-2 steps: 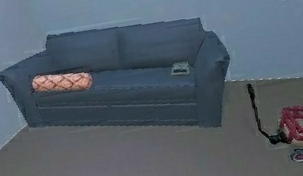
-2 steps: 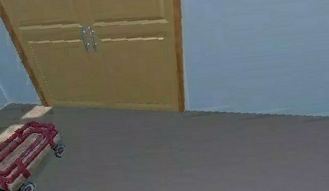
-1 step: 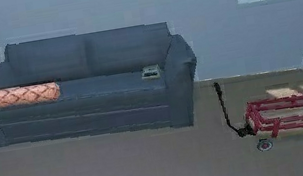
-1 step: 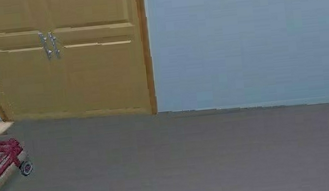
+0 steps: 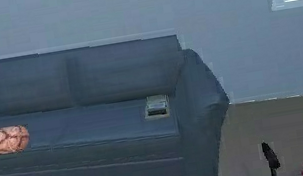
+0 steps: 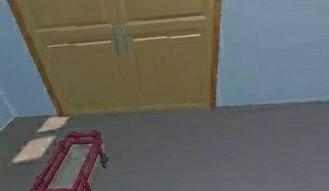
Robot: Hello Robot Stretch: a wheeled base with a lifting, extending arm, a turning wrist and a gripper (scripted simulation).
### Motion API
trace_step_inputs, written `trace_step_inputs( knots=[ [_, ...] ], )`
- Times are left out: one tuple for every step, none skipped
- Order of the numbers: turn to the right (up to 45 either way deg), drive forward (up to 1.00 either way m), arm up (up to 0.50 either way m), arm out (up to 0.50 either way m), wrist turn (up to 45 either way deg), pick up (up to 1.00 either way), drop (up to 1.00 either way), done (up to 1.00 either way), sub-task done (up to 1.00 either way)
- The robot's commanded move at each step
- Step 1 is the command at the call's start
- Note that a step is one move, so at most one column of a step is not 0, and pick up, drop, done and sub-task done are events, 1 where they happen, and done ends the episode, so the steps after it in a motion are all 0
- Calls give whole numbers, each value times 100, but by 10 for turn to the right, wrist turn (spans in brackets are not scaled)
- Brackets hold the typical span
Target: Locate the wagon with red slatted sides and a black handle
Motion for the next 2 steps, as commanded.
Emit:
trace_step_inputs(
  knots=[
    [450,0,0,0,0,0,0,0,0],
    [0,0,0,0,0,0,0,100,0]
  ],
)
